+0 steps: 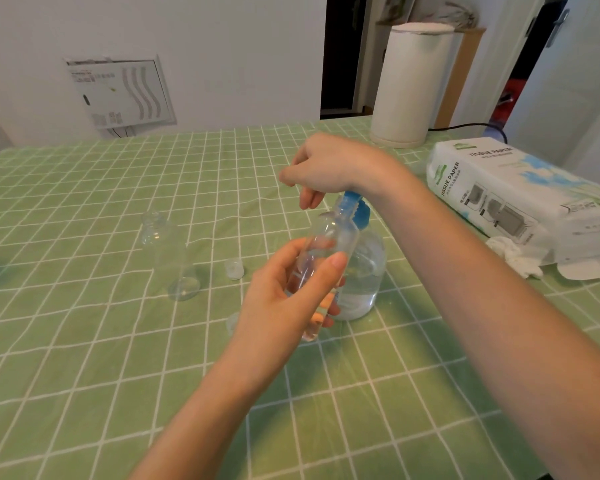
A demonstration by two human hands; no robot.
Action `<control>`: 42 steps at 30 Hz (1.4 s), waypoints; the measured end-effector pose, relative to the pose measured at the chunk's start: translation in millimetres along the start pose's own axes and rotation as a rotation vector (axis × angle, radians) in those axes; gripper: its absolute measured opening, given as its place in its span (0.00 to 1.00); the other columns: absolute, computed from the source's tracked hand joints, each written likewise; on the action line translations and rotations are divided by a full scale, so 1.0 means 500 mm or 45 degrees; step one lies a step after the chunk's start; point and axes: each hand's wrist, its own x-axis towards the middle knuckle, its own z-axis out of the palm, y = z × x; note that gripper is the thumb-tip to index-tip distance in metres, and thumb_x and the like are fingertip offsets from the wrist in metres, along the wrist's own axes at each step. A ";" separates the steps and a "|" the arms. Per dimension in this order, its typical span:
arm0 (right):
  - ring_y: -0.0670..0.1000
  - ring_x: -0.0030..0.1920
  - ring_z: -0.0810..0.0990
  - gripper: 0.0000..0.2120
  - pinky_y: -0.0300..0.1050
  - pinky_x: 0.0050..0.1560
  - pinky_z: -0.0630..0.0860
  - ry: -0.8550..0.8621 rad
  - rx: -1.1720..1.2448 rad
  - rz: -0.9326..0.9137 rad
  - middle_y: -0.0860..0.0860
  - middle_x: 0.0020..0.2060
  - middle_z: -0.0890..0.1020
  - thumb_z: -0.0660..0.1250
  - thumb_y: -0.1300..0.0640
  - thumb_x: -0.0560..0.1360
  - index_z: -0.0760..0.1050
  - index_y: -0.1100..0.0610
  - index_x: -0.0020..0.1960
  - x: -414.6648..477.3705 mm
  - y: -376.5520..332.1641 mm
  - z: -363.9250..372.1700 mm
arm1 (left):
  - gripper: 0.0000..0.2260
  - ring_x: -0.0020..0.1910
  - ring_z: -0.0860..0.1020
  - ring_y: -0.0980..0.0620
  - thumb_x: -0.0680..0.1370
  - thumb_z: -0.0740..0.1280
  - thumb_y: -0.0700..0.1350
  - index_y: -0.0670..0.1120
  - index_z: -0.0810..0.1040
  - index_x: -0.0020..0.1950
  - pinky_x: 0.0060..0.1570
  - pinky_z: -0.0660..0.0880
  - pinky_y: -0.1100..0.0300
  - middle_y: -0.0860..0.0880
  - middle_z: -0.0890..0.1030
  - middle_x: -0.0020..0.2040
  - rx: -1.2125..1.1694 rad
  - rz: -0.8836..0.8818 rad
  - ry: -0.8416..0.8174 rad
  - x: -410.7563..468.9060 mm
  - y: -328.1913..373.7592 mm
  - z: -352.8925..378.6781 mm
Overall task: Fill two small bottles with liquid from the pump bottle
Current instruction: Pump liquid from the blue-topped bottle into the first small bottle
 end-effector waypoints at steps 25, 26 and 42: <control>0.53 0.49 0.84 0.16 0.45 0.51 0.77 0.021 -0.019 0.009 0.51 0.40 0.86 0.59 0.52 0.78 0.78 0.61 0.57 -0.001 -0.004 -0.004 | 0.18 0.29 0.77 0.57 0.67 0.69 0.56 0.50 0.79 0.53 0.28 0.74 0.66 0.52 0.82 0.35 -0.007 0.003 0.020 -0.001 0.000 0.002; 0.54 0.49 0.84 0.16 0.46 0.51 0.77 0.010 -0.020 0.015 0.51 0.40 0.86 0.59 0.52 0.78 0.77 0.61 0.56 -0.001 -0.002 0.000 | 0.16 0.28 0.76 0.57 0.69 0.70 0.56 0.51 0.79 0.53 0.28 0.74 0.66 0.51 0.82 0.34 -0.008 -0.001 0.019 -0.001 0.000 0.002; 0.52 0.49 0.84 0.15 0.47 0.54 0.77 -0.047 -0.094 -0.010 0.51 0.42 0.86 0.59 0.52 0.78 0.77 0.60 0.58 0.002 -0.009 -0.016 | 0.13 0.29 0.77 0.56 0.70 0.69 0.55 0.52 0.79 0.52 0.29 0.75 0.65 0.50 0.82 0.36 0.001 0.011 0.011 0.001 0.001 -0.001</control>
